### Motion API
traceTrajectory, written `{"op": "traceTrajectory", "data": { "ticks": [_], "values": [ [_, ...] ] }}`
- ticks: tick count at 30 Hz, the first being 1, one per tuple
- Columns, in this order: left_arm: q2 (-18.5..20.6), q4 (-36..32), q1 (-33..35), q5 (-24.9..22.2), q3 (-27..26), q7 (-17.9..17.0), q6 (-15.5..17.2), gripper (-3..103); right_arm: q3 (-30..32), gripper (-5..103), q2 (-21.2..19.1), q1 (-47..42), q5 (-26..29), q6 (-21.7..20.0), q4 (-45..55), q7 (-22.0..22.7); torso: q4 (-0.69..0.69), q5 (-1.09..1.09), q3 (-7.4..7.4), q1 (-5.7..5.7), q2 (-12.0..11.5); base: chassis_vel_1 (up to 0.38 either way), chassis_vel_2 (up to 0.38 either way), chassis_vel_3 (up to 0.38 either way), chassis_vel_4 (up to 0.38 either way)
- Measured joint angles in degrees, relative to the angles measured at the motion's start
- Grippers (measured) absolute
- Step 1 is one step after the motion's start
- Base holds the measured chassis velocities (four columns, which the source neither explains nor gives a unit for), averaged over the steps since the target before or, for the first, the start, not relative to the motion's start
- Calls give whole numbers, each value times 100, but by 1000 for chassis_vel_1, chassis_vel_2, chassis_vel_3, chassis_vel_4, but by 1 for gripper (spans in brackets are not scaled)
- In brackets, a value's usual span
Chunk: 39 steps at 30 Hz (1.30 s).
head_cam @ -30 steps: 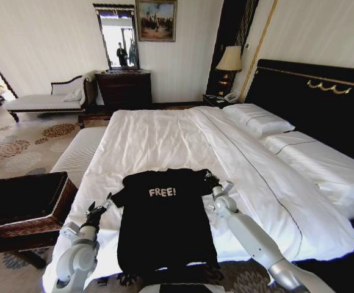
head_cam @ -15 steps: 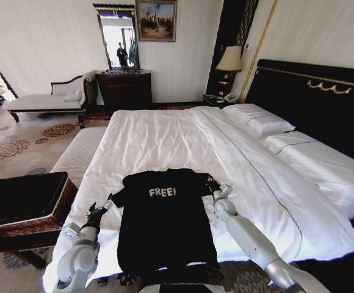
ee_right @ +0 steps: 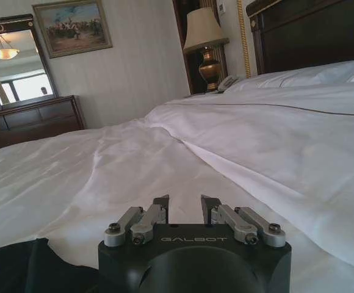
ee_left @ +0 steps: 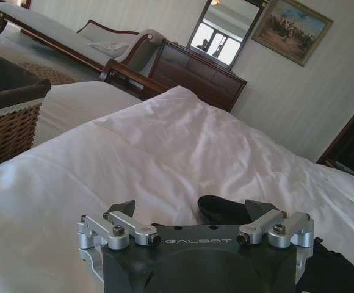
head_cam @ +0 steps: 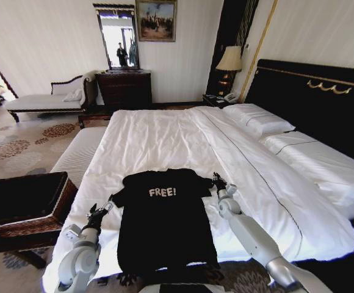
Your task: Fold the clothes on the bed and place them into the basket.
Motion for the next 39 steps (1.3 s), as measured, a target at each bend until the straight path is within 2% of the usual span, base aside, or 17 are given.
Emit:
{"op": "traceTrajectory", "data": {
  "ticks": [5,8,9,10,11,14,15,17,19,23,26,28,29,31,32,35,39],
  "values": [
    [-22,-17,26,8,-15,3,-9,100,136,45,-223,-539,397,-153,797,427,-3,-1,0,0,0,0,0,0,0],
    [-39,-18,30,32,-13,6,-13,100,229,61,-373,-1098,1449,-574,1849,903,-3,0,0,0,0,0,0,0,0],
    [-50,-17,26,41,-6,6,-13,100,265,61,-380,-1263,1808,-708,2203,1045,-3,-1,0,0,0,0,0,0,0],
    [-50,-17,26,41,-6,6,-13,100,265,61,-380,-1263,1808,-708,2203,1045,-3,-1,0,0,0,0,0,0,0],
    [-54,-17,24,43,-3,6,-13,100,281,67,-380,-1326,1939,-757,2334,1095,-1,-1,-1,-1,1,0,0,0,0],
    [-93,-6,2,83,42,6,-15,100,372,84,-301,-1702,2872,-1110,3036,1344,-2,-1,-1,-1,1,0,0,0,0],
    [-102,-3,-5,91,54,5,-15,100,374,90,-268,-1719,2962,-1153,3056,1363,-1,-1,-1,-1,1,0,0,0,0],
    [-107,-1,-8,95,59,4,-15,100,374,90,-241,-1718,2995,-1166,3047,1365,-1,-1,-1,-1,1,0,0,0,0],
    [-120,7,-14,100,63,3,-15,100,358,98,-182,-1660,3063,-1175,2894,1364,-1,0,0,-1,1,0,0,0,0],
    [-116,36,-11,98,32,2,-22,100,324,103,-123,-1621,3122,-1178,2748,1356,-1,-1,0,0,0,0,0,0,0],
    [-99,59,-9,90,10,2,-29,100,296,103,-80,-1625,3121,-1173,2690,1351,-1,0,0,0,1,0,0,0,0],
    [-77,92,-14,80,-2,2,-41,100,251,94,0,-1631,3102,-1137,2611,1339,-1,-1,0,-1,1,0,0,0,0],
    [-77,92,-14,80,-2,2,-41,100,251,94,0,-1631,3102,-1137,2611,1339,-1,-1,0,-1,1,0,0,0,0],
    [-84,107,-35,68,17,2,-43,100,201,83,110,-1604,3032,-1053,2482,1328,-1,0,0,0,1,0,0,0,0],
    [-84,107,-35,68,17,2,-43,100,201,83,110,-1604,3032,-1053,2482,1328,-1,0,0,0,1,0,0,0,0],
    [-98,106,-59,67,63,-4,-43,100,202,67,169,-1549,2970,-949,2408,1325,-1,0,0,0,0,0,0,0,0],
    [-69,100,-63,64,70,-9,-40,100,234,61,144,-1552,2934,-897,2414,1328,-1,0,0,0,0,0,0,0,0]
  ]
}}
